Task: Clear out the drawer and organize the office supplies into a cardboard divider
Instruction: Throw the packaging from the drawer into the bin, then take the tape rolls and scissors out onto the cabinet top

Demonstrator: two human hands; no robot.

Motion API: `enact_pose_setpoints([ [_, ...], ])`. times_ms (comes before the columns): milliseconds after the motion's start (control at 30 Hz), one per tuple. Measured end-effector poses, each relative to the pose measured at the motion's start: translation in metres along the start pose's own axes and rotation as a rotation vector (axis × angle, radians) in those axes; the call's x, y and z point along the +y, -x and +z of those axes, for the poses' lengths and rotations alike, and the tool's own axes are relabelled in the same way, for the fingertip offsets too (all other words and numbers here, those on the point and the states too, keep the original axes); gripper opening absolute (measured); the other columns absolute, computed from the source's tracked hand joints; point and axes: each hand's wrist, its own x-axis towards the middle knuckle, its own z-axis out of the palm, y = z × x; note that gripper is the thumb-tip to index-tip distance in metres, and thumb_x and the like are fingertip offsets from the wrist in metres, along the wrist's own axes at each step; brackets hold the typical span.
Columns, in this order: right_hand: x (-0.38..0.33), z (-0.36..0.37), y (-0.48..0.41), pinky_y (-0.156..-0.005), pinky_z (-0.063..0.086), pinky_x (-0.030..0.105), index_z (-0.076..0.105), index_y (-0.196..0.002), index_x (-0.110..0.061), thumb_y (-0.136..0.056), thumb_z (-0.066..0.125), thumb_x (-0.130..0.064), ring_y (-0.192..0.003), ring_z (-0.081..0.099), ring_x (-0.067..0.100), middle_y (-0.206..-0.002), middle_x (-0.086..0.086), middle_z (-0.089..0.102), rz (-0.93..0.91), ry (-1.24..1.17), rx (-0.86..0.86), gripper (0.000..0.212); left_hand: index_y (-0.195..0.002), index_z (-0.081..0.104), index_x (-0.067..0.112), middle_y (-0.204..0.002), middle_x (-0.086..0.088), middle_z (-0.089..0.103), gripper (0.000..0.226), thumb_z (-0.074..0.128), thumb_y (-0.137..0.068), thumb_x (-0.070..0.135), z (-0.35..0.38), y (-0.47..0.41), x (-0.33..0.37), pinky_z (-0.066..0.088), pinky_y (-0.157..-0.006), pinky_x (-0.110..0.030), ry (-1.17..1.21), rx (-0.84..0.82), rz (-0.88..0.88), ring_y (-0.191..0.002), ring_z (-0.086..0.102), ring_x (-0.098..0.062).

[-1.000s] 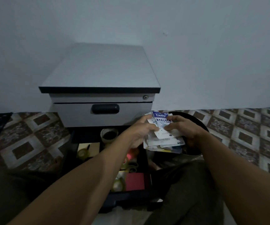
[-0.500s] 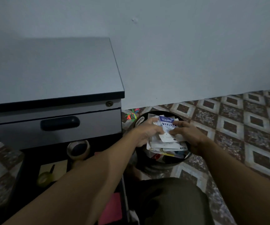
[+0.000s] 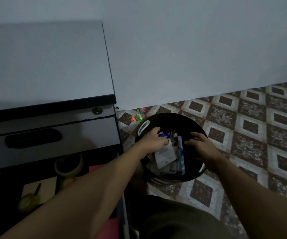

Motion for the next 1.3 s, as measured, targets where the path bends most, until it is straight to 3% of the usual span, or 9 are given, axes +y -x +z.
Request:
enact_pose_setpoints([
  [100,0.001,0.002,0.002,-0.088,0.043,0.046,0.045,-0.143,-0.020,-0.094,0.063,-0.018,-0.114,0.047,0.024,-0.149,0.008,0.044,-0.010,0.009,0.019,0.052,-0.156,0.025,0.023,-0.135,0.002,0.048,0.071,0.061,-0.095,0.031,-0.001,0.006,-0.007,0.048,-0.088,-0.034,-0.005,0.010,-0.002,-0.111,0.053,-0.020],
  [233,-0.007,0.010,0.011,-0.092,0.047,0.050,0.050,-0.137,-0.021,-0.093,0.063,-0.017,-0.119,0.051,0.028,-0.140,0.008,0.051,-0.020,0.034,0.014,0.046,-0.154,0.027,0.022,-0.131,-0.004,0.056,0.071,0.062,-0.094,0.035,-0.010,0.021,-0.011,0.052,-0.088,-0.040,-0.027,0.026,0.015,-0.113,0.059,-0.025],
  [400,-0.033,0.029,0.032,-0.068,0.052,0.037,0.064,-0.116,-0.018,-0.093,0.062,-0.016,-0.104,0.061,0.029,-0.120,0.013,0.062,-0.060,0.114,-0.056,0.023,-0.148,0.040,0.021,-0.126,-0.009,0.060,0.063,0.064,-0.090,0.032,-0.040,0.068,-0.011,0.056,-0.091,-0.042,-0.041,0.073,0.080,-0.107,0.063,-0.022],
  [500,-0.054,0.048,0.050,-0.069,0.052,0.037,0.069,-0.108,-0.019,-0.091,0.065,-0.016,-0.098,0.065,0.029,-0.111,0.014,0.068,-0.107,0.184,-0.169,0.018,-0.122,0.060,0.022,-0.095,-0.011,0.066,0.040,0.065,-0.083,0.031,-0.065,0.105,-0.017,0.048,-0.068,-0.035,-0.021,0.133,0.109,-0.081,0.063,-0.023],
  [600,-0.077,0.076,0.074,-0.065,0.049,0.033,0.069,-0.106,-0.019,-0.090,0.066,-0.018,-0.089,0.068,0.025,-0.102,0.011,0.072,-0.147,0.317,-0.289,0.017,-0.095,0.061,0.033,-0.099,-0.012,0.066,0.010,0.062,-0.091,0.025,-0.091,0.144,-0.030,0.044,-0.072,-0.035,-0.022,0.188,0.123,-0.088,0.062,-0.025],
  [800,-0.103,0.143,0.120,-0.058,0.043,0.030,0.067,-0.101,-0.012,-0.087,0.067,-0.012,-0.072,0.062,0.021,-0.086,0.011,0.066,-0.229,0.454,-0.452,0.014,-0.133,0.054,0.017,-0.119,-0.013,0.064,0.035,0.057,-0.099,0.022,-0.146,0.216,-0.080,0.047,-0.078,-0.032,-0.011,0.302,0.083,-0.103,0.063,-0.021],
  [1100,-0.068,0.227,0.168,-0.066,0.045,0.033,0.066,-0.110,-0.012,-0.088,0.067,-0.011,-0.080,0.063,0.021,-0.093,0.009,0.068,-0.255,0.257,-0.524,0.021,-0.132,0.058,0.008,-0.115,-0.012,0.065,0.040,0.065,-0.094,0.016,-0.193,0.261,-0.186,0.048,-0.076,-0.033,0.039,0.519,-0.026,-0.105,0.064,-0.026],
  [1233,-0.036,0.248,0.176,-0.060,0.043,0.030,0.065,-0.110,-0.015,-0.089,0.065,-0.010,-0.079,0.059,0.019,-0.092,0.006,0.066,-0.236,0.207,-0.526,0.022,-0.135,0.055,0.011,-0.119,-0.009,0.066,0.047,0.069,-0.091,0.019,-0.185,0.269,-0.219,0.048,-0.079,-0.025,-0.037,0.502,-0.065,-0.101,0.063,-0.018],
  [1300,-0.018,0.256,0.175,-0.064,0.047,0.030,0.064,-0.113,-0.013,-0.089,0.064,-0.008,-0.082,0.061,0.018,-0.098,0.007,0.066,-0.220,0.233,-0.537,0.024,-0.140,0.051,0.016,-0.131,-0.012,0.060,0.054,0.069,-0.090,0.023,-0.178,0.268,-0.230,0.045,-0.082,-0.025,-0.043,0.462,-0.099,-0.111,0.060,-0.020],
])
